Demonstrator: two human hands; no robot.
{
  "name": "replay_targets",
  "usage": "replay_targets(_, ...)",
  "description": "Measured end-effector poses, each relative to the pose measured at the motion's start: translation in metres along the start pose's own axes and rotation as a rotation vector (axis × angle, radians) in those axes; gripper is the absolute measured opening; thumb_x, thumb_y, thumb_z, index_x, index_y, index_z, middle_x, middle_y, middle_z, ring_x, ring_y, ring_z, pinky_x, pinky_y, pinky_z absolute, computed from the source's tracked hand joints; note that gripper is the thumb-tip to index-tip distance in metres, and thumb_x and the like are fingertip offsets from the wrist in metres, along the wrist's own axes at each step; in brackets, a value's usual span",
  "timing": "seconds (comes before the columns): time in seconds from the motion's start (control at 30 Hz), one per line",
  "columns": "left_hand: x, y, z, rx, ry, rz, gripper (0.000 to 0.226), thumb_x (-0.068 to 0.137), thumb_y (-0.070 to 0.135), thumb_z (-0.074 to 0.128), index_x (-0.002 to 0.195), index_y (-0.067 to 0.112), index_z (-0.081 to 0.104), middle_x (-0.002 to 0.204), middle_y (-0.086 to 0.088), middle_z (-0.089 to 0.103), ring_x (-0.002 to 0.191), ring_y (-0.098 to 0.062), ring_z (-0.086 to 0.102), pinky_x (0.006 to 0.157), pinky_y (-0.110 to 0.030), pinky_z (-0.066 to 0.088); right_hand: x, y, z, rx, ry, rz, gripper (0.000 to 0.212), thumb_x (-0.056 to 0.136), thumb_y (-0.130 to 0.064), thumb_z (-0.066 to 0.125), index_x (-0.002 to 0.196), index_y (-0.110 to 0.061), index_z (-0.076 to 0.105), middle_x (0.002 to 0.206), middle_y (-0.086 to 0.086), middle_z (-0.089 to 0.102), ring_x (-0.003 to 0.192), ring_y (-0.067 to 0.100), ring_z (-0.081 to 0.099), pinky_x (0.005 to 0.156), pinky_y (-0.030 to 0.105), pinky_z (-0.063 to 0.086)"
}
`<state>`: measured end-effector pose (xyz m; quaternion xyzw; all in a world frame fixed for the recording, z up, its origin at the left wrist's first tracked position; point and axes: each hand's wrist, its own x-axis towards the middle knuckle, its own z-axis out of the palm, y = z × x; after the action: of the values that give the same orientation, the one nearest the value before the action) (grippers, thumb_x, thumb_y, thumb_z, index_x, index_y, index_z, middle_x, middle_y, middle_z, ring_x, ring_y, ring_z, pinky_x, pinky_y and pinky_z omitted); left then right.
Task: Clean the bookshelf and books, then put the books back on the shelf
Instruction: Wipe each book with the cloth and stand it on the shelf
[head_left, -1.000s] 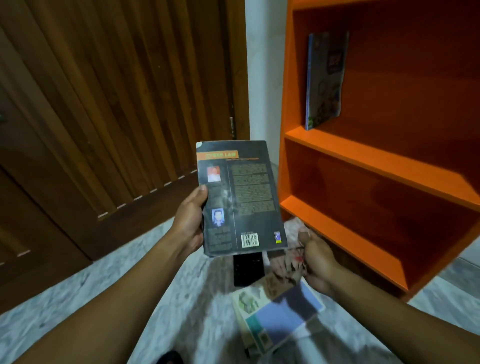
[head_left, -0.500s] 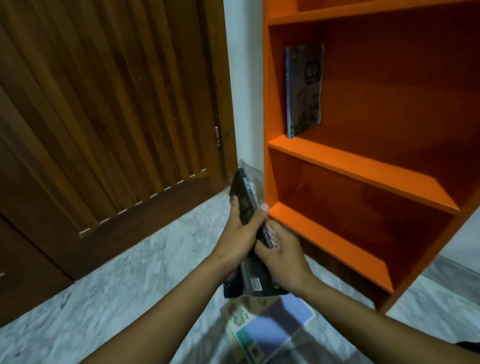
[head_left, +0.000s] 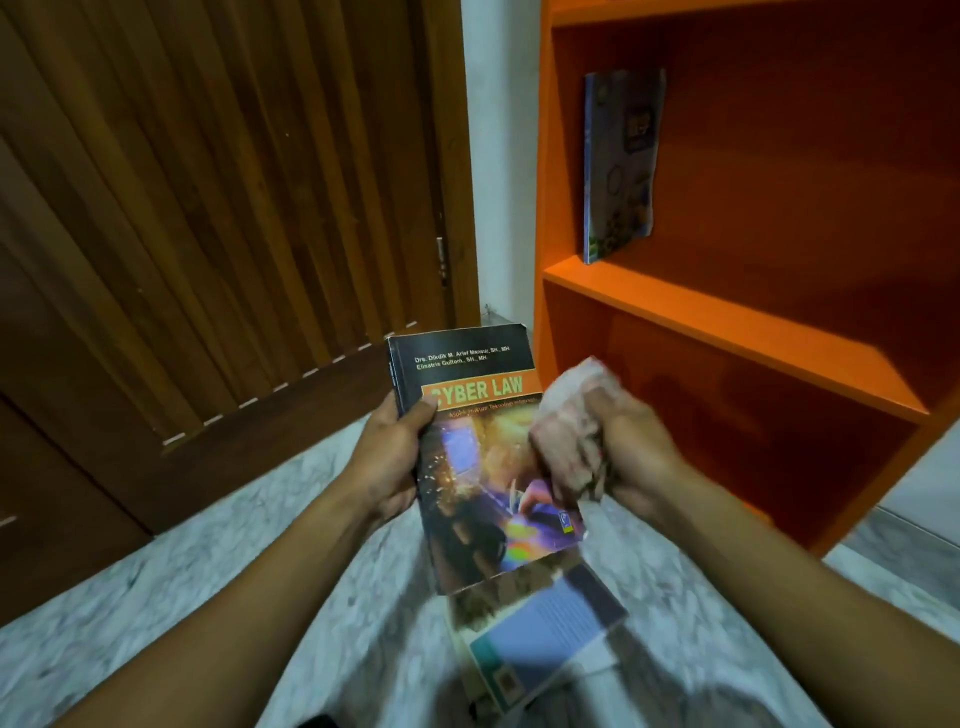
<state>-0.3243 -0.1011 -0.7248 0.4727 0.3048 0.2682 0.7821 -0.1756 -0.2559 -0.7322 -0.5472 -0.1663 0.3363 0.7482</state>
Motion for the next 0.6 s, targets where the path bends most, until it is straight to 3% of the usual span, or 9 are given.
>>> replay_targets(0.03,-0.002,0.001,-0.004,0.023,-0.024,-0.012,0.028,0.103,0.012,0.047,0.13,0.012,0.054,0.108,-0.013,0.074,0.085,-0.024,0.074,0.069,-0.038,0.063,0.005,-0.009,-0.003,0.118,0.064,0.032,0.029,0.105,-0.027,0.044,0.118,-0.007,0.061,0.105,0.032,0.068,0.086,0.034,0.068,0.078,0.055,0.058)
replay_targets(0.1,-0.007,0.001,-0.008,0.065,-0.08,-0.044,0.029,0.103,0.016,0.048,0.131,0.016,0.054,0.114,-0.015,0.072,0.096,-0.029,0.073,0.082,-0.044,0.061,0.008,-0.023,-0.003,0.126,0.09,-0.045,0.032,0.107,-0.037,0.037,0.128,-0.023,0.056,0.111,0.008,0.071,0.097,0.024,0.07,0.077,0.042,0.059)
replay_targets(0.17,-0.014,-0.001,-0.005,0.107,-0.152,-0.079,0.027,0.103,0.02,0.048,0.129,0.019,0.056,0.116,-0.015,0.072,0.104,-0.032,0.071,0.092,-0.049,0.056,0.008,-0.027,0.002,-0.138,0.09,-0.259,0.034,0.106,-0.041,0.034,0.134,-0.03,0.051,0.12,0.0,0.067,0.108,0.017,0.067,0.083,0.034,0.057)
replay_targets(0.2,-0.018,-0.002,0.0,0.115,-0.183,-0.093,0.025,0.103,0.021,0.047,0.127,0.02,0.057,0.115,-0.015,0.073,0.104,-0.032,0.071,0.093,-0.049,0.056,0.009,-0.022,0.004,-0.338,0.078,-0.366,0.034,0.106,-0.044,0.033,0.134,-0.034,0.05,0.132,0.0,0.062,0.12,0.015,0.061,0.095,0.036,0.053)
replay_targets(0.27,-0.023,-0.004,0.01,0.081,-0.241,-0.105,0.023,0.104,0.021,0.046,0.123,0.02,0.058,0.114,-0.016,0.073,0.099,-0.031,0.071,0.089,-0.048,0.058,0.012,-0.003,0.005,-0.809,-0.011,-0.539,0.038,0.105,-0.053,0.027,0.139,-0.049,0.044,0.16,-0.007,0.033,0.149,0.015,0.025,0.121,0.053,0.019)
replay_targets(0.33,-0.023,-0.004,0.016,0.005,-0.27,-0.109,0.025,0.104,0.02,0.044,0.125,0.018,0.058,0.113,-0.018,0.072,0.096,-0.032,0.071,0.087,-0.047,0.058,0.013,0.013,0.006,-1.037,-0.111,-0.58,0.039,0.102,-0.056,0.023,0.14,-0.063,0.028,0.165,-0.018,0.009,0.153,0.008,-0.002,0.12,0.055,-0.009)
replay_targets(0.43,-0.018,-0.003,0.018,-0.016,-0.237,-0.083,0.031,0.105,0.021,0.042,0.133,0.016,0.054,0.108,-0.016,0.073,0.092,-0.029,0.071,0.083,-0.044,0.059,0.003,0.029,0.005,-1.014,-0.249,-0.613,0.041,0.104,-0.047,0.03,0.141,-0.065,0.022,0.164,-0.02,0.008,0.152,0.002,-0.001,0.123,0.051,-0.002)
replay_targets(0.5,-0.011,0.0,0.013,-0.072,-0.168,-0.076,0.033,0.105,0.023,0.041,0.136,0.014,0.052,0.108,-0.016,0.072,0.091,-0.029,0.071,0.08,-0.043,0.06,-0.004,0.043,0.002,-1.02,-0.328,-0.676,0.044,0.106,-0.038,0.036,0.147,-0.05,0.028,0.165,-0.014,0.01,0.153,0.004,0.003,0.125,0.043,0.005)
replay_targets(0.6,0.002,0.008,-0.001,-0.189,-0.088,-0.081,0.04,0.106,0.028,0.04,0.143,0.012,0.045,0.127,-0.022,0.064,0.104,-0.035,0.068,0.08,-0.053,0.059,-0.018,0.062,0.0,-0.933,-0.417,-0.68,0.04,0.105,-0.026,0.043,0.145,-0.034,0.043,0.163,-0.01,0.023,0.152,0.006,0.011,0.125,0.035,0.013)
